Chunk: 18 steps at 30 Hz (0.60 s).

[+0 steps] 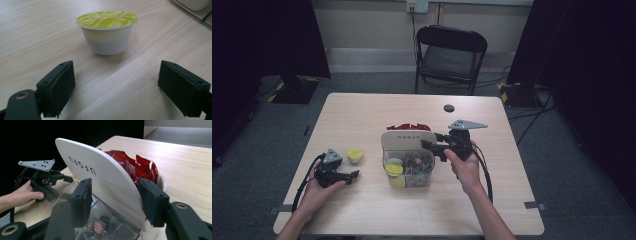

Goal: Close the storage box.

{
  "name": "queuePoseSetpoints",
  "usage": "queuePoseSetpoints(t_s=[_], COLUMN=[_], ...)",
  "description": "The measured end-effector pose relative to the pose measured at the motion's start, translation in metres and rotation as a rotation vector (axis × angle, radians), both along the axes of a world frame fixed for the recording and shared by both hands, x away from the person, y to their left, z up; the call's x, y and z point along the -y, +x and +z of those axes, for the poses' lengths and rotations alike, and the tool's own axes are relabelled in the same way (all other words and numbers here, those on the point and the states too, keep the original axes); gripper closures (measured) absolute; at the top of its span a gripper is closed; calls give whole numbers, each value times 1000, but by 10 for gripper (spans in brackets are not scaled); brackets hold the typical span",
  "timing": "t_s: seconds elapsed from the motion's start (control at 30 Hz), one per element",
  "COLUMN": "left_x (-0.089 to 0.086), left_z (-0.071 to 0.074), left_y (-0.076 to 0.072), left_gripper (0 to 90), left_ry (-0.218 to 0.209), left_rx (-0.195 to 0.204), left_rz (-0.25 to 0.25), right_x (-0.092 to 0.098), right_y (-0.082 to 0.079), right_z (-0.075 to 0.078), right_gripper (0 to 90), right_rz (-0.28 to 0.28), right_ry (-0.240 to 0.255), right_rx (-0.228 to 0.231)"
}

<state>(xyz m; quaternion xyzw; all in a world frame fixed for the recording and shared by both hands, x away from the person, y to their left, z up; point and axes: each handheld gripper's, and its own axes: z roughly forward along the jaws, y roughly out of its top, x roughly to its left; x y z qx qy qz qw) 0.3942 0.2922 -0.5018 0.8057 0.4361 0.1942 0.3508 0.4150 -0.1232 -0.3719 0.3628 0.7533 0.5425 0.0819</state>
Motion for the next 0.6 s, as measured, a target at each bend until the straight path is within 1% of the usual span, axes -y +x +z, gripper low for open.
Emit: queuePoseSetpoints(t_s=[0.13,0.17,0.27,0.47,0.6], left_x=[0,0,0,0,0], left_z=[0,0,0,0,0], left_y=[0,0,0,0,0], left_gripper=[137,136,137,136,136], left_ry=[-6,0,-6,1,1], left_rx=[1,0,1,1,1], left_rz=[2,0,3,-4,-4], right_x=[-1,-1,-1,-2,-4], right_y=[-1,-2,-2,-3,-5], right_z=[0,0,1,-2,-4], right_gripper=[456,457,456,458,447], right_rz=[5,7,9,27,31], right_ry=[-15,-15,-15,-11,-25], right_rx=[2,0,-1,-15,-18])
